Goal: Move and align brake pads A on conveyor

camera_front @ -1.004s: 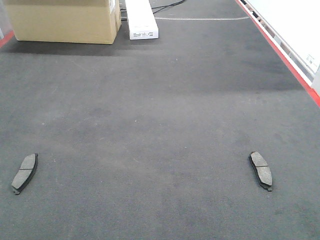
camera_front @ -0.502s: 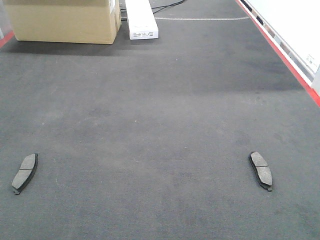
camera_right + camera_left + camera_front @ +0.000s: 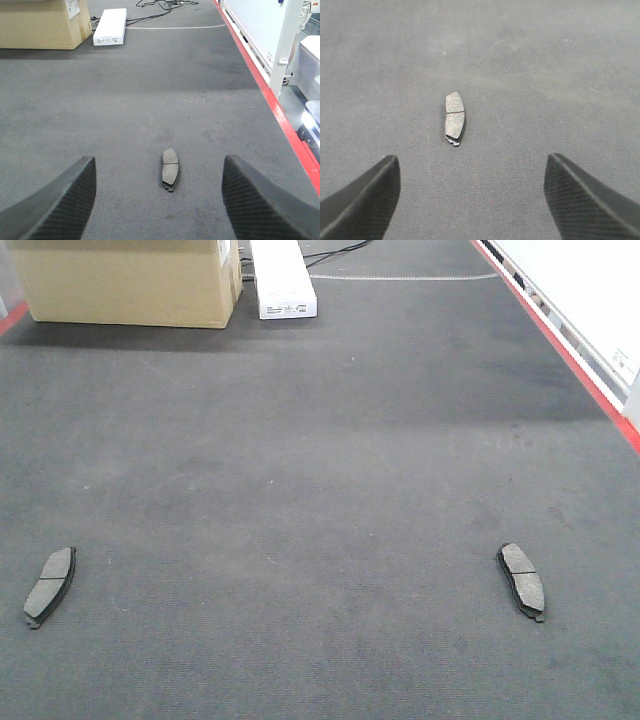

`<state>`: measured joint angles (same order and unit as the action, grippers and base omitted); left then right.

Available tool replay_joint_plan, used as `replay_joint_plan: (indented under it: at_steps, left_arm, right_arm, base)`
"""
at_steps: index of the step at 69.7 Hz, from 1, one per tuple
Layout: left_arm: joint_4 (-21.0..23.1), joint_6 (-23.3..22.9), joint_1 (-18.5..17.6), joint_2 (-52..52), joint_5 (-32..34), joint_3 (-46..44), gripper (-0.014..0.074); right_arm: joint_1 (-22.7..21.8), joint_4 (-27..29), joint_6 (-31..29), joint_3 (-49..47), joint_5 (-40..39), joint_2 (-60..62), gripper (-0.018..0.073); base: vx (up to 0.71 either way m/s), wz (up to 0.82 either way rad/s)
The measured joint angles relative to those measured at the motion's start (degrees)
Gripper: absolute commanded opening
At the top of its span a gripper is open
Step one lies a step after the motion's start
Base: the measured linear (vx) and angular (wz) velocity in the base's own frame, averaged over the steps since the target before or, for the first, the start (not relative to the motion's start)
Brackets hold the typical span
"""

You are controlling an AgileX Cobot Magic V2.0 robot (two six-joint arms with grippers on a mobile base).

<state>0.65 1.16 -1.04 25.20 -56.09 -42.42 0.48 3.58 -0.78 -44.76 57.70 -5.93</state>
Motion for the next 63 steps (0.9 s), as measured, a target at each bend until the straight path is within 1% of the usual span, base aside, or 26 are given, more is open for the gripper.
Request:
replay_joint_plan:
  at_steps: [28,49,63]
  left_arm:
    - [0.0,0.0,0.0,0.0,0.0,0.0,0.0545]
    - [0.0,0.0,0.0,0.0,0.0,0.0,0.0545]
    - [0.0,0.0,0.0,0.0,0.0,0.0,0.0545]
  right_arm:
    - [0.0,0.0,0.0,0.0,0.0,0.0,0.0498]
    - [0.0,0.0,0.0,0.0,0.0,0.0,0.0498]
    - [0.0,0.0,0.0,0.0,0.0,0.0,0.0498]
  base:
    - [-0.07,-0.03]
    - [-0.22,-0.12]
    - [-0.29,-0.26]
